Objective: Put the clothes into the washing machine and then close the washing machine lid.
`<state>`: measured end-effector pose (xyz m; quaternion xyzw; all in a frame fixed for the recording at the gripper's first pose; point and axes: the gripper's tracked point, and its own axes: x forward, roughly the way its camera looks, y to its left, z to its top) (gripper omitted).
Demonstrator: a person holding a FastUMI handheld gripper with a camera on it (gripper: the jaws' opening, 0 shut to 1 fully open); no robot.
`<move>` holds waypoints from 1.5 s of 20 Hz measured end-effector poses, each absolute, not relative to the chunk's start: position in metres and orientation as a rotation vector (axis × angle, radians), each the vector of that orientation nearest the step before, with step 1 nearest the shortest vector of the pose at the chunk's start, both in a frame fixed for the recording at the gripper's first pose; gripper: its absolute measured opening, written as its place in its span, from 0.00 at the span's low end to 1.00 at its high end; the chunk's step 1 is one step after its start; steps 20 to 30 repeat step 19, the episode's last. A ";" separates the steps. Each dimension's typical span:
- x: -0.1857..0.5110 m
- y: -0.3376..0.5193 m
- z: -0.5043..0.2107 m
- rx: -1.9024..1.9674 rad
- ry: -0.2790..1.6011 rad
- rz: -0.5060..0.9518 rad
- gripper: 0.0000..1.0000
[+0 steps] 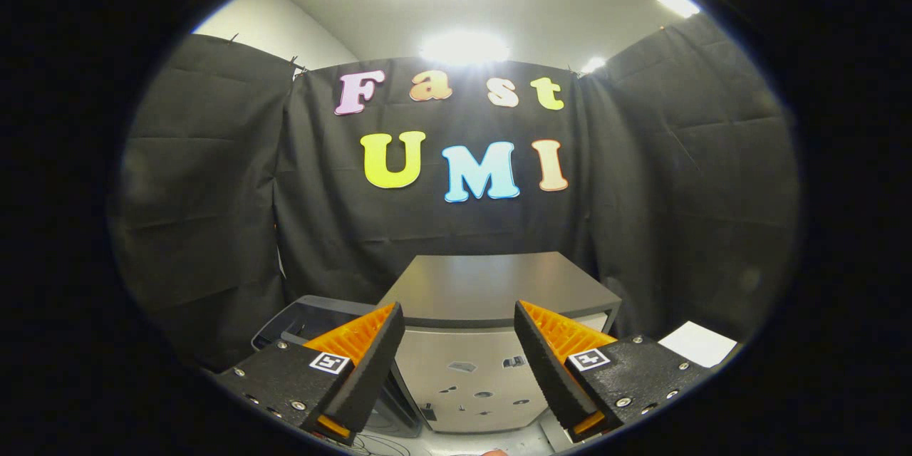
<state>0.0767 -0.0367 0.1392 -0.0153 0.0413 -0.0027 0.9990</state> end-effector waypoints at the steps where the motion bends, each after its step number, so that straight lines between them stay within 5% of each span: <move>1: 0.075 -0.040 0.135 -0.031 0.086 -0.008 0.96; 30: 0.053 -0.051 0.103 -0.003 0.106 0.011 0.96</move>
